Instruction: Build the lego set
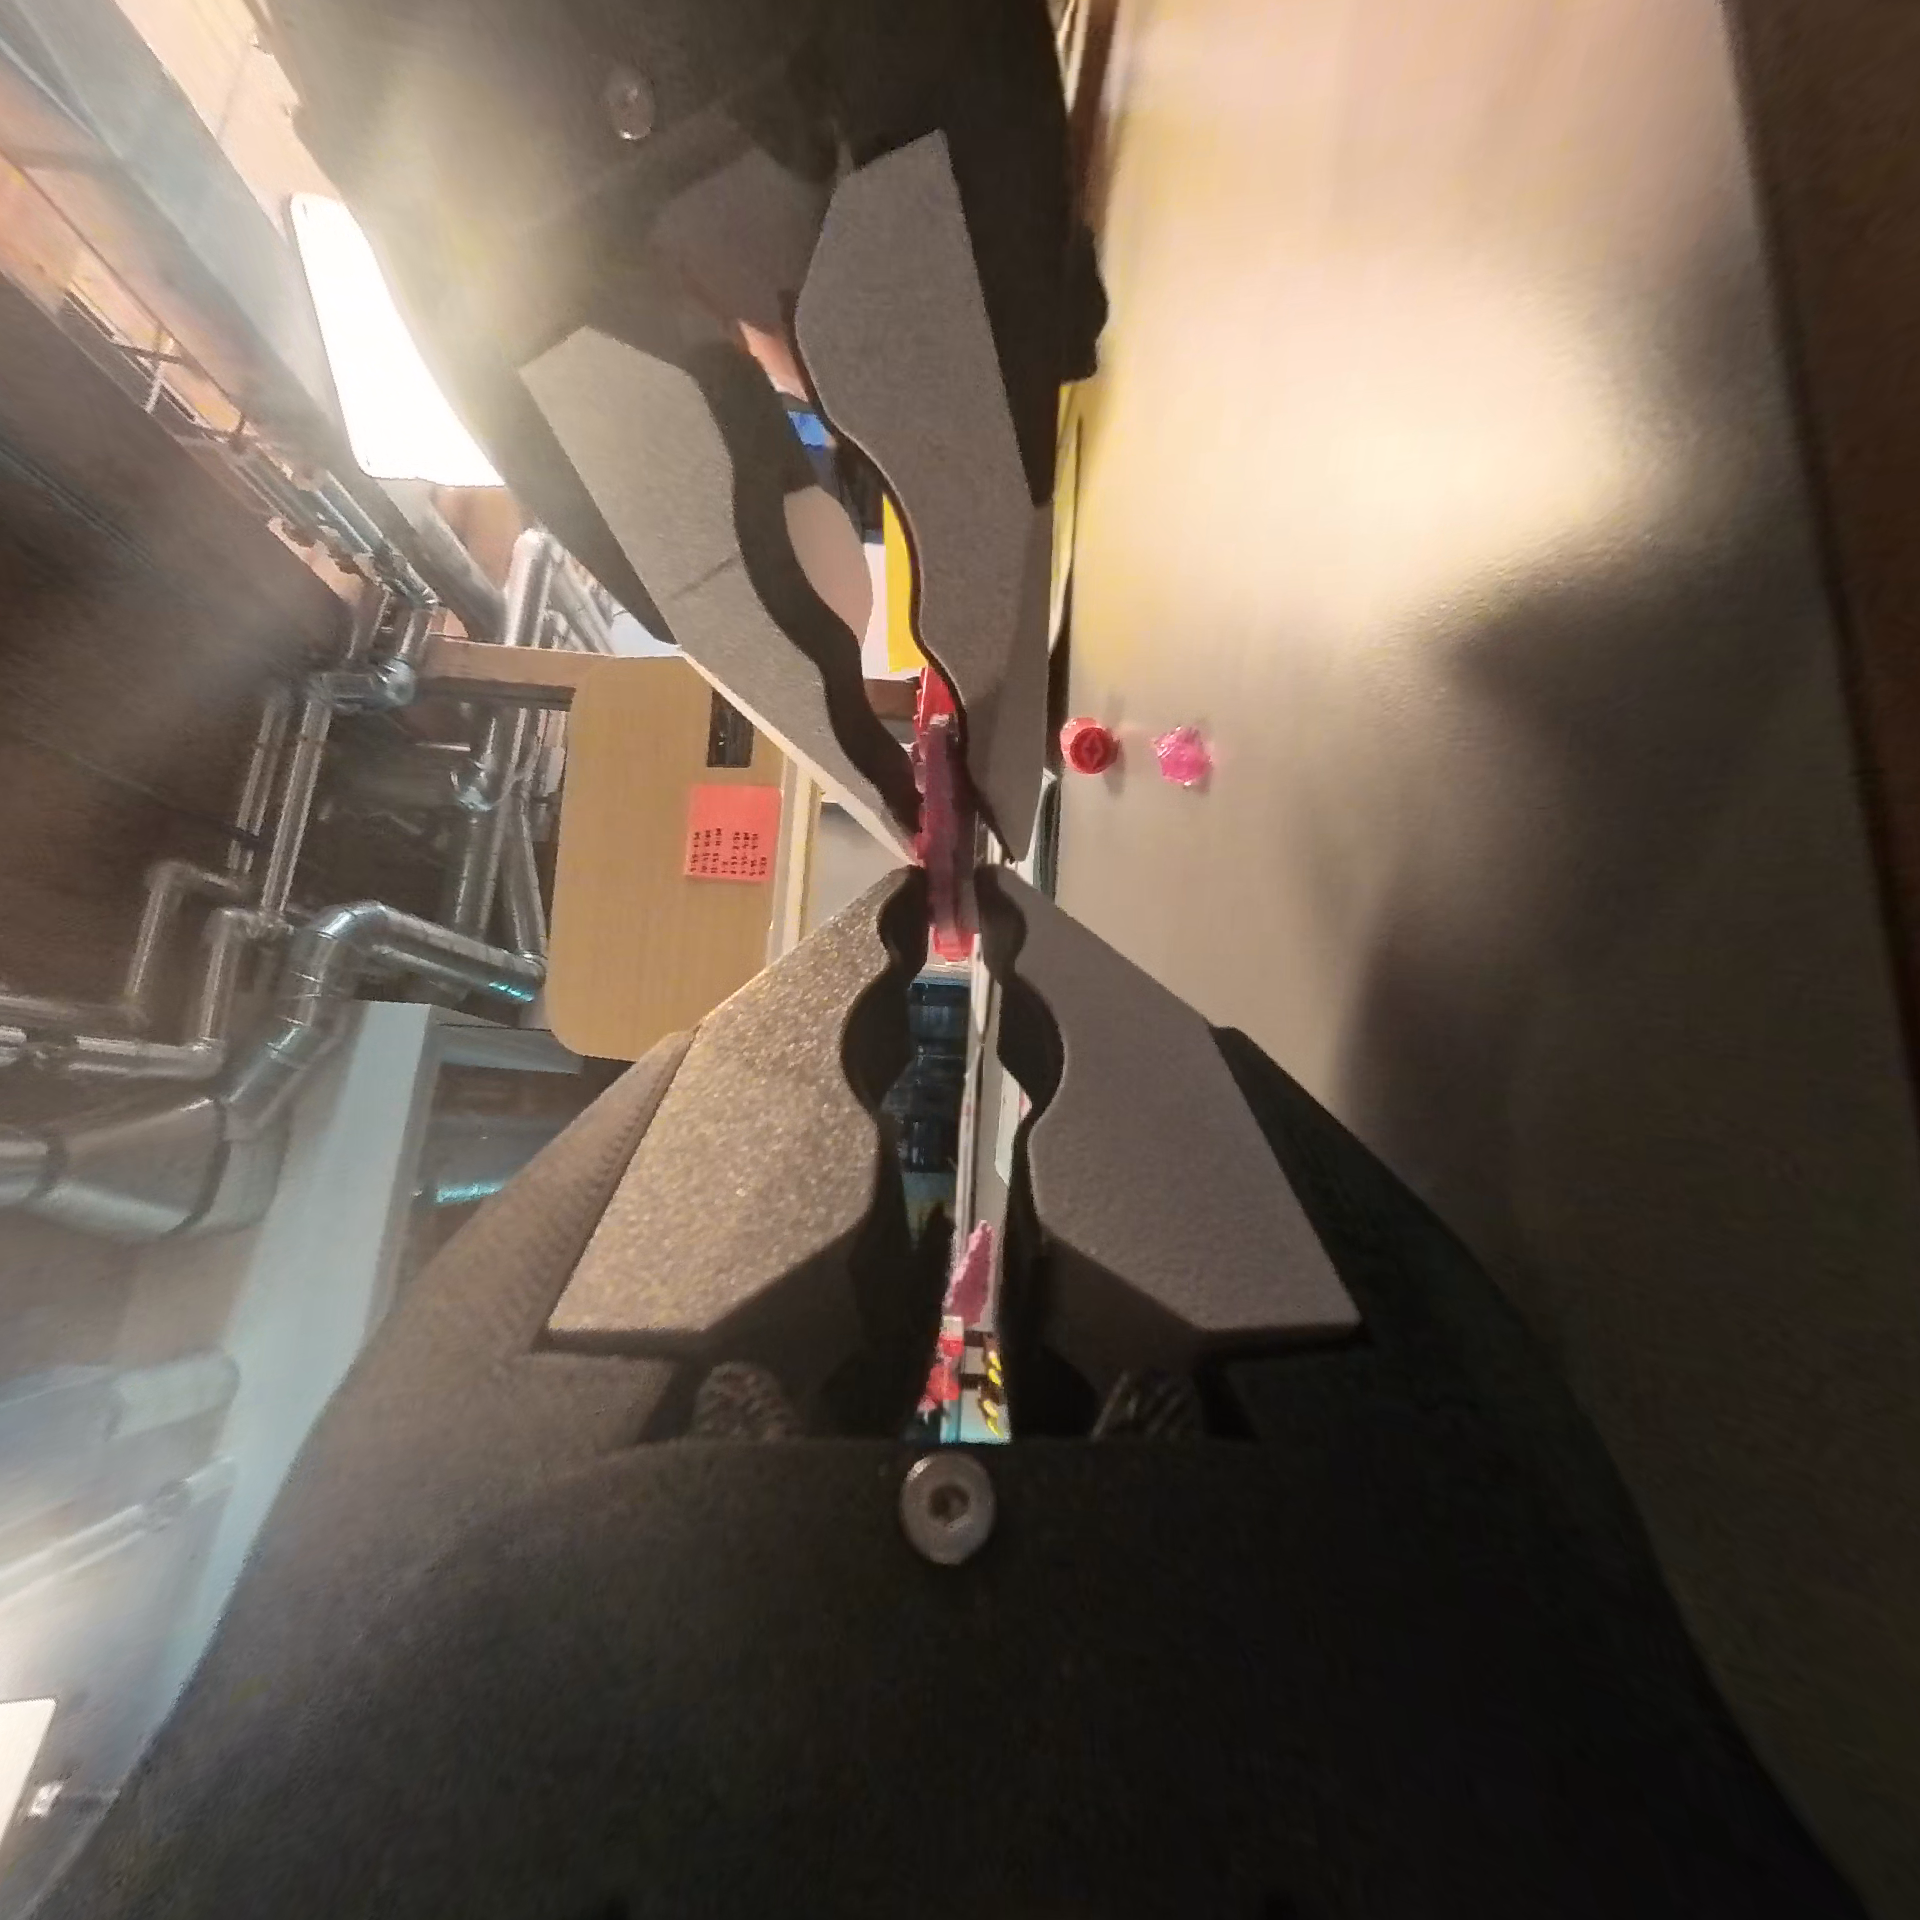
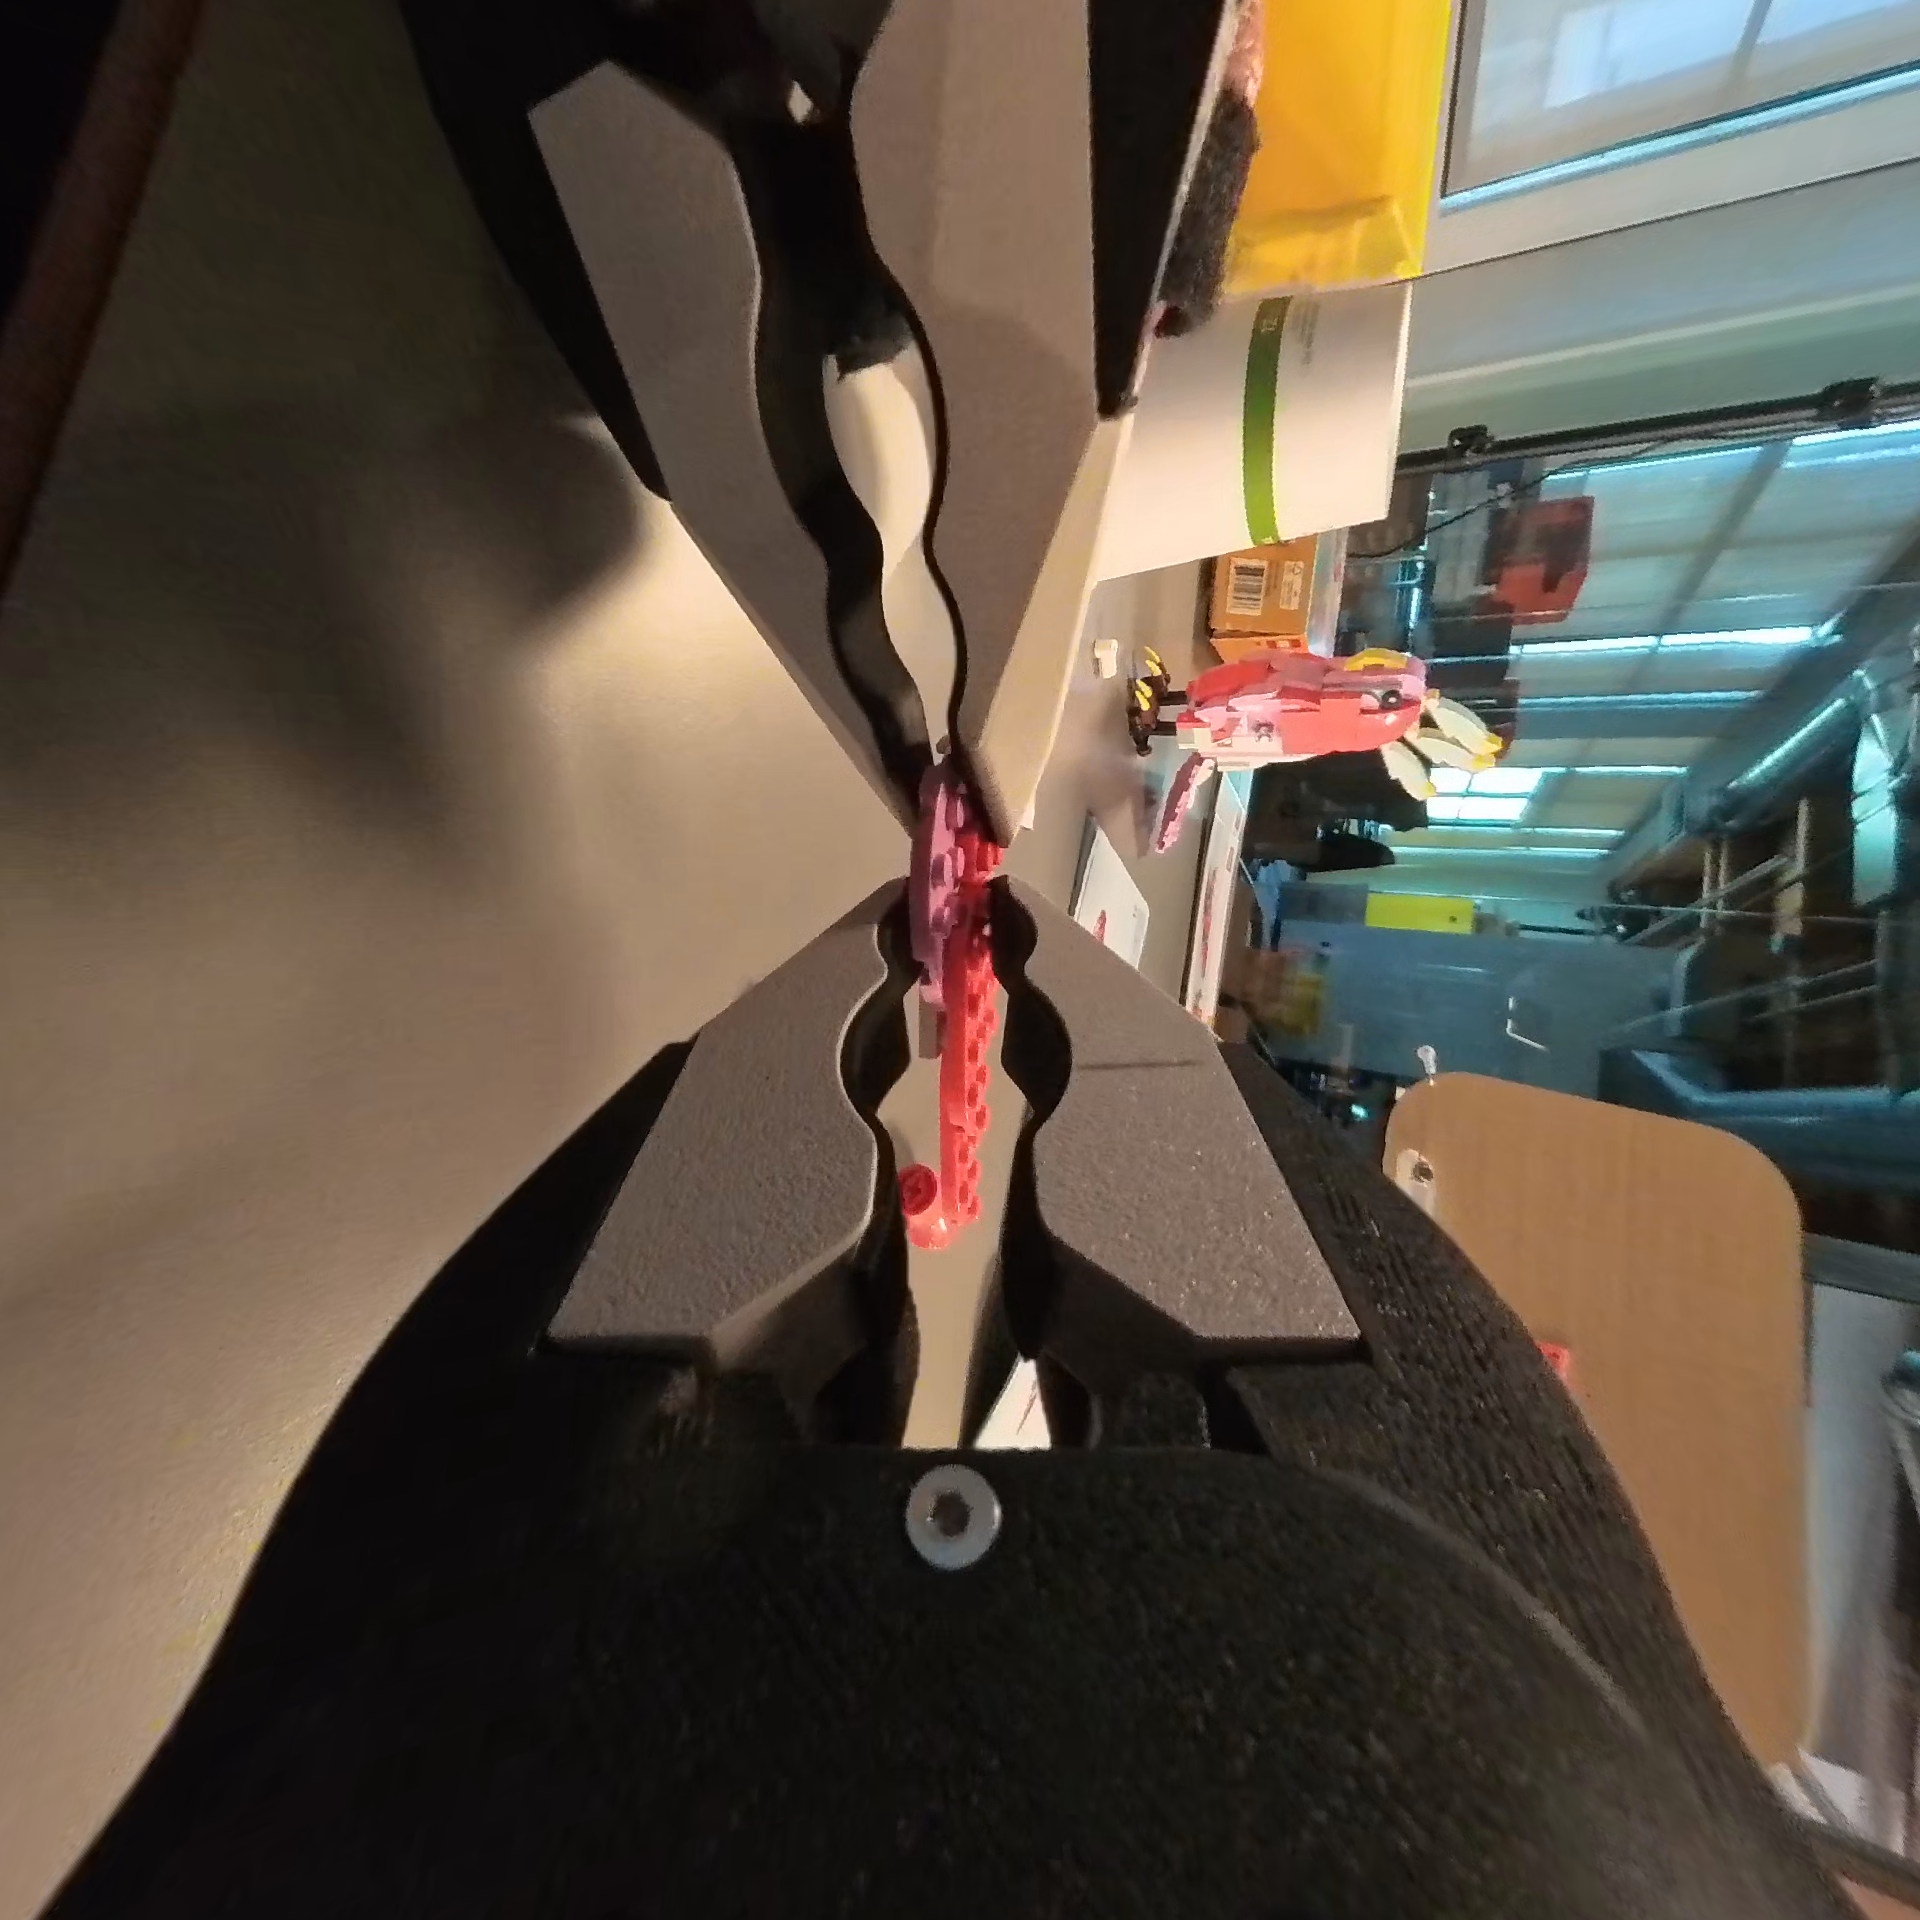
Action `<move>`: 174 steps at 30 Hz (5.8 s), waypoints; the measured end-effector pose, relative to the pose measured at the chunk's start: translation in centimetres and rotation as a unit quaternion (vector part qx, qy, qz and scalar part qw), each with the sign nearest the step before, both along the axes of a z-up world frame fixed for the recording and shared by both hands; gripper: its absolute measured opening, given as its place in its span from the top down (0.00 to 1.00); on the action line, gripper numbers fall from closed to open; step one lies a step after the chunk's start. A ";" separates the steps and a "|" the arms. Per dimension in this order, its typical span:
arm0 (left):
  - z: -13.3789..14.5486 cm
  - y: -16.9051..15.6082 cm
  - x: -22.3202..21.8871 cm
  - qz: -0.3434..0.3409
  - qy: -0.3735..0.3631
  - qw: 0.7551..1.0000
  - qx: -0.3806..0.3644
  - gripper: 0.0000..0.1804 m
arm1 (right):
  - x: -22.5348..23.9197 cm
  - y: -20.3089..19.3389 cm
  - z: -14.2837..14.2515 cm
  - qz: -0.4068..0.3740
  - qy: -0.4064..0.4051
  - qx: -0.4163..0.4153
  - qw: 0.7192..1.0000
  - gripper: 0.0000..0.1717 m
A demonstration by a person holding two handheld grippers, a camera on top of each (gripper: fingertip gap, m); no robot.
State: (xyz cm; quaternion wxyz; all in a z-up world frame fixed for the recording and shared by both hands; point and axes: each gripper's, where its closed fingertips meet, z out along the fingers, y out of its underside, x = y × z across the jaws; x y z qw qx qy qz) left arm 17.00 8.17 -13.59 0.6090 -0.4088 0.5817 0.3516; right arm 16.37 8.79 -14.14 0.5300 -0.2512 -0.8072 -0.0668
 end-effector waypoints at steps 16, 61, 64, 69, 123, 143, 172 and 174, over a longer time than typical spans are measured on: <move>-0.2 0.3 -0.1 0.002 -0.015 1.000 -0.018 0.95 | 0.6 0.6 -0.2 -0.014 0.039 0.002 0.999 0.89; -1.2 0.9 -0.3 0.024 0.032 0.999 -0.014 0.95 | 0.8 0.4 -1.4 -0.029 0.008 -0.101 0.994 0.91; -1.0 1.1 -0.6 0.032 0.017 0.999 -0.018 0.95 | 0.9 0.4 -1.8 -0.035 0.024 -0.132 0.990 0.73; -1.0 1.2 -0.7 0.032 0.016 0.999 -0.019 0.95 | 1.0 1.3 -1.1 -0.025 0.082 -0.089 0.992 0.68; -1.6 3.1 -4.1 0.121 0.035 0.992 -0.026 0.95 | 9.7 14.8 5.6 -0.215 0.427 -0.139 0.867 0.93; 1.5 -2.0 -4.0 0.028 -0.294 0.900 -0.320 0.63 | 9.6 14.9 5.3 -0.216 0.423 -0.150 0.867 0.94; -2.8 1.2 -52.5 0.673 -0.522 0.329 -0.408 0.92 | 8.8 14.7 4.4 -0.217 0.388 -0.134 0.886 0.98; -3.7 0.6 -52.6 0.684 -0.515 0.302 -0.420 0.95 | 8.8 14.7 4.3 -0.218 0.385 -0.134 0.887 0.99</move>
